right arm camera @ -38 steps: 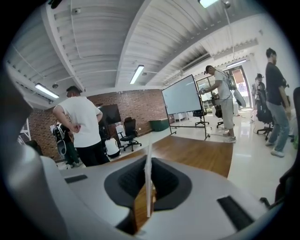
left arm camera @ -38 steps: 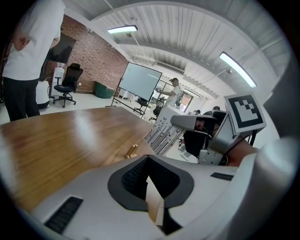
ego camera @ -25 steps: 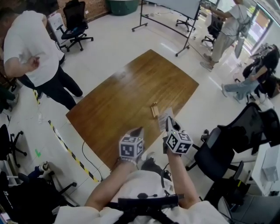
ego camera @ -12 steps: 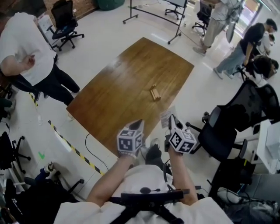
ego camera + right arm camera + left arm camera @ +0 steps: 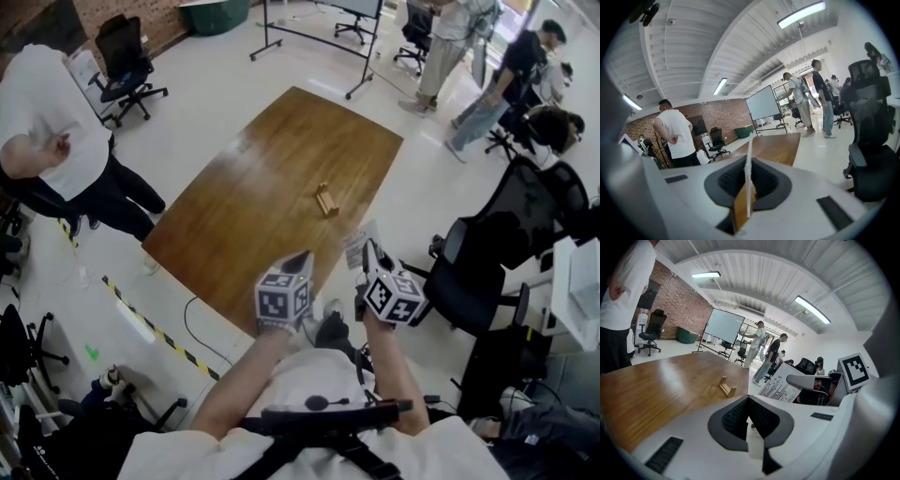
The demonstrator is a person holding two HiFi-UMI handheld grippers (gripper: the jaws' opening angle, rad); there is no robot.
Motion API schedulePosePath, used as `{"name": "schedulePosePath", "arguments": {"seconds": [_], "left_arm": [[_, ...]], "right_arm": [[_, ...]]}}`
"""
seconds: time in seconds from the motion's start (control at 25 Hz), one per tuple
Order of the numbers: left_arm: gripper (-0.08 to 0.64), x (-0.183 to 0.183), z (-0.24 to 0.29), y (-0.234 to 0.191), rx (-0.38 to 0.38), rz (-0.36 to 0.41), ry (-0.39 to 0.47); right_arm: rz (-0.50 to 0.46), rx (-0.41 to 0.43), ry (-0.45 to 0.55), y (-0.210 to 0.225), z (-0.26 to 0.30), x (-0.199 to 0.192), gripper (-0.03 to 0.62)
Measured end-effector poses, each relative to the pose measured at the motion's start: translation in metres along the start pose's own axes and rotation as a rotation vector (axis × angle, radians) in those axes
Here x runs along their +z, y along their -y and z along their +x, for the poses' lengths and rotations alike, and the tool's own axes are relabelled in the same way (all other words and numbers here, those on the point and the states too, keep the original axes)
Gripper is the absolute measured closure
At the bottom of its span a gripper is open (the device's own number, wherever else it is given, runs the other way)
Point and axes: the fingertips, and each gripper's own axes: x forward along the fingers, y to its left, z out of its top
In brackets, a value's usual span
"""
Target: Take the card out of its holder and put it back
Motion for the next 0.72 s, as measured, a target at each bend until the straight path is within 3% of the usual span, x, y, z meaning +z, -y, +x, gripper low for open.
{"name": "schedulePosePath", "arguments": {"seconds": [0.52,0.72], "left_arm": [[0.561,0.010,0.011,0.000,-0.034,0.014,-0.007],[0.563,0.012,0.017,-0.007,-0.007,0.000,-0.007]], "right_arm": [[0.006,0.010,-0.002,-0.001,0.018,0.010,0.574],[0.002,0.020,-0.010,-0.001,0.029,0.012,0.574]]}}
